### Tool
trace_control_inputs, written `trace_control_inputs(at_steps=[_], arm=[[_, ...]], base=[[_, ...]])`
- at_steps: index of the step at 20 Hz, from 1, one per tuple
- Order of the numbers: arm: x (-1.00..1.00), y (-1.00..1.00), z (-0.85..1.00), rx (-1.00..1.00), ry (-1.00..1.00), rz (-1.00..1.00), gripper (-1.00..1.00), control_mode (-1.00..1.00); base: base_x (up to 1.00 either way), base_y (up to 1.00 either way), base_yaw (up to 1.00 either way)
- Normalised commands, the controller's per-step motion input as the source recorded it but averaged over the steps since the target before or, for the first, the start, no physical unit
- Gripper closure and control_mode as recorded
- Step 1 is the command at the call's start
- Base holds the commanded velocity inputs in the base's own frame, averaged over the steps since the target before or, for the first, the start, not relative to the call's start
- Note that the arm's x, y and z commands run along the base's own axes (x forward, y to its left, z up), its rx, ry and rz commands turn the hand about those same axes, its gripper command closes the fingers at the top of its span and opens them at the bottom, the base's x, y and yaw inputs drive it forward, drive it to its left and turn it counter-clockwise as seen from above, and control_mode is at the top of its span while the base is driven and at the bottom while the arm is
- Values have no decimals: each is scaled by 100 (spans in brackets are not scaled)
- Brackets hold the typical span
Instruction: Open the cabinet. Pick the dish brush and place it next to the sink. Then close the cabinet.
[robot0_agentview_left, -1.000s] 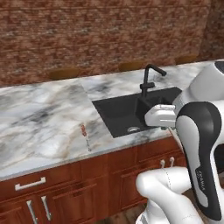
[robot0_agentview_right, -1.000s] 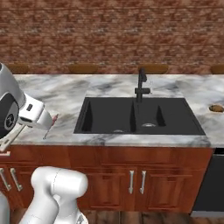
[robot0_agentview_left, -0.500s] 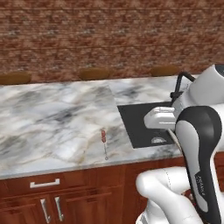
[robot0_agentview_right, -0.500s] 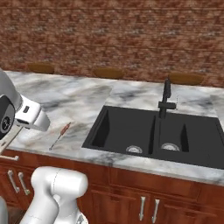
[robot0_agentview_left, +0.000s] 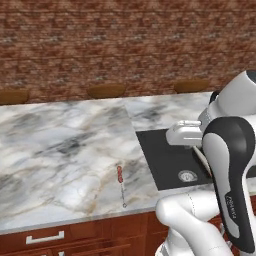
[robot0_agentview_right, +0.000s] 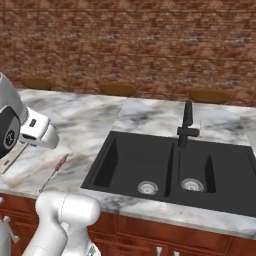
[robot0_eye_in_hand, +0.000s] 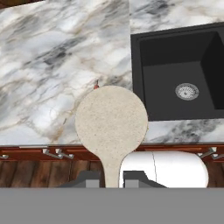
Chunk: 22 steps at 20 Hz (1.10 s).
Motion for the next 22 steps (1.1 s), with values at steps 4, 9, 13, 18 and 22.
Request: trace_control_inputs(at_steps=[4,9,13,18,22], arm=[[0,0,0,0,0,0,100,100],[0,0,0,0,0,0,100,100],[0,0,0,0,0,0,100,100],[0,0,0,0,0,0,100,100],[19,15,0,0,10,0,100,-100]], base=[[50,33,-17],[0,3,0],[0,0,0],[0,0,0],[0,0,0]])
